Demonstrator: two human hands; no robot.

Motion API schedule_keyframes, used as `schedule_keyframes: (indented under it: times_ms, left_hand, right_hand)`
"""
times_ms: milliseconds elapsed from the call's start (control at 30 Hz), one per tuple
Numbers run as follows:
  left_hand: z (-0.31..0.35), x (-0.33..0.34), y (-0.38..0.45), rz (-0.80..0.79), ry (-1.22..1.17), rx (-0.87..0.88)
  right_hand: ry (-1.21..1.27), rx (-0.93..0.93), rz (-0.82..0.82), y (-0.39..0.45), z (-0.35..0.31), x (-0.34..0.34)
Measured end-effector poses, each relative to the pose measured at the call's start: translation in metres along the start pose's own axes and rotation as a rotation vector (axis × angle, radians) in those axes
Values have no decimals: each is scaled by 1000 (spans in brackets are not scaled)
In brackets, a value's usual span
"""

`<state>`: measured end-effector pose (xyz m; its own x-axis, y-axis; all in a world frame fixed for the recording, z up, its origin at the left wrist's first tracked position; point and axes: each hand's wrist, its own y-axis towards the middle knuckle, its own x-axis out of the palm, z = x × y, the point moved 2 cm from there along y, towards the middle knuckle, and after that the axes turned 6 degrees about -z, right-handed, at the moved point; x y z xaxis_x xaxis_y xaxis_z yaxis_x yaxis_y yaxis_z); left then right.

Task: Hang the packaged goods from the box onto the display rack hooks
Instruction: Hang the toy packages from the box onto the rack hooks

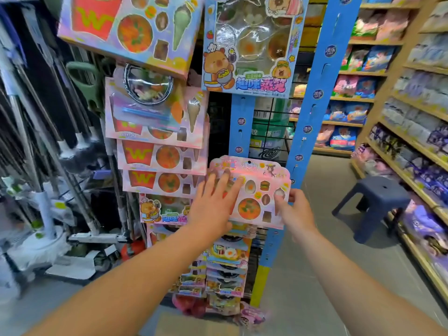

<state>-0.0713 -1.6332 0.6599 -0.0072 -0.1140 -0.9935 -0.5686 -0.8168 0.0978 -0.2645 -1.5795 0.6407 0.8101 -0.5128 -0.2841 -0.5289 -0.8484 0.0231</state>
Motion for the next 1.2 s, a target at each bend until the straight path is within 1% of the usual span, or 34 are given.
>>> schedule_keyframes:
  times_ms: [67,200,367,467,667,900,1000,1067,1200]
  left_hand:
    - [-5,5,-1,34,81,-5]
    - [-13,15,3,87,135,-3]
    - [-17,22,10,144,146,-15]
    - [-20,24,8,176,154,-38]
    - [-27,23,0,127,116,-77]
    - [-21,19,7,137,-4,-100]
    - [-18,15,10,128,-26,-120]
    - [-17,15,11,124,-33,-124]
    - [-18,18,10,87,-1,-127]
  right_hand:
    - [24,3,-20,3,2,3]
    - [62,12,-59,6,8,2]
    - [74,14,-82,7,10,1]
    - [50,-20,-57,8,7,3]
    - [-3,-80,-39,5,0,13]
    - [38,-140,61,5,-4,20]
    - [8,-155,101,9,-10,20]
    - [-23,-164,92,10,-10,20]
    - [-69,-123,64,9,-5,21]
